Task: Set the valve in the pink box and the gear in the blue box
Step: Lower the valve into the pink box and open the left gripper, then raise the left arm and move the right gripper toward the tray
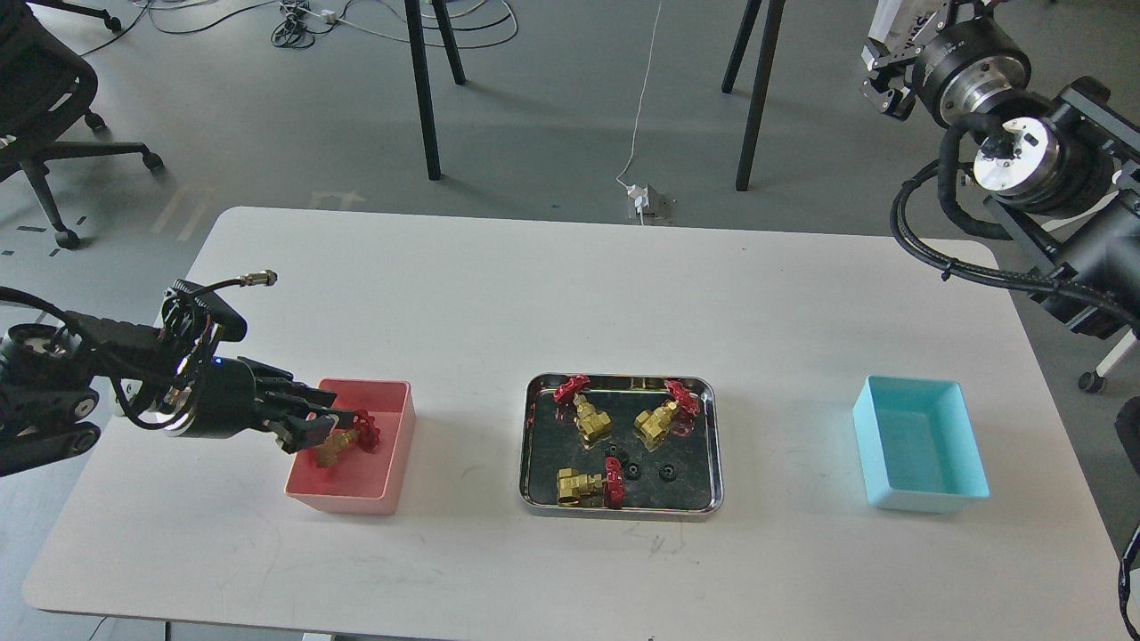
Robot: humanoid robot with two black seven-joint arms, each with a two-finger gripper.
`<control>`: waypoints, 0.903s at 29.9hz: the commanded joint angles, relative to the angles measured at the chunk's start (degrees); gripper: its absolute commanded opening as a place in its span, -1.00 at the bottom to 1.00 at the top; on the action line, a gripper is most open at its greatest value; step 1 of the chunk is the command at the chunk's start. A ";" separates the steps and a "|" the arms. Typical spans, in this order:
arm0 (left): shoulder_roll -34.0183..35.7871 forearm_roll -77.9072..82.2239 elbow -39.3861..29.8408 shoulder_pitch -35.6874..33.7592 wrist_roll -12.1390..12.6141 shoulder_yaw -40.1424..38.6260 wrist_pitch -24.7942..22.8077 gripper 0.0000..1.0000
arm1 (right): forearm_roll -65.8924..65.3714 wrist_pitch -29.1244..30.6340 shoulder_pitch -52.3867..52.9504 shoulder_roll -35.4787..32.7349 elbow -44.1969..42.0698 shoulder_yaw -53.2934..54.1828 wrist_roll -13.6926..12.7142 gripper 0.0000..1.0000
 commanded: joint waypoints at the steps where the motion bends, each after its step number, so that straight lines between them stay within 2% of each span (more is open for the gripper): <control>1: 0.64 -1.37 -0.38 0.00 0.00 -3.18 -0.37 0.38 | -0.45 2.65 -0.45 0.00 0.05 -0.51 -0.09 0.98; 3: 1.34 -5.22 -1.17 0.00 0.00 -6.60 -0.46 0.38 | -2.12 5.63 -1.15 -0.18 0.13 -1.91 -0.35 0.98; 6: 4.67 -15.92 -5.73 -0.26 0.00 -14.06 -2.21 0.39 | -12.80 15.46 0.59 -0.27 0.49 -9.88 -2.63 0.98; 10: 4.78 -34.72 -10.39 0.00 0.00 -27.94 -9.93 0.41 | -30.29 24.09 6.91 0.08 1.80 -17.98 -4.74 0.98; 13: 0.31 -51.43 -10.93 1.40 0.00 -37.61 -15.38 0.44 | -44.53 31.37 10.96 0.26 6.18 -25.36 -4.75 0.98; 16: -4.44 -63.31 -9.79 1.67 0.00 -45.79 -18.90 0.49 | -59.30 31.80 15.53 0.17 14.44 -33.71 -4.22 0.98; 19: -9.18 -70.52 -7.86 2.63 0.00 -50.20 -22.77 0.51 | -71.78 31.80 17.12 0.09 21.56 -40.74 -4.22 0.98; 23: -16.04 -73.18 -5.05 5.53 0.00 -54.60 -23.22 0.54 | -83.75 31.80 17.30 0.87 27.55 -49.27 -4.13 0.98; 27: -20.71 -72.83 -4.17 10.80 0.00 -58.29 -23.05 0.56 | -97.27 31.80 17.65 6.58 31.07 -55.78 -4.04 0.95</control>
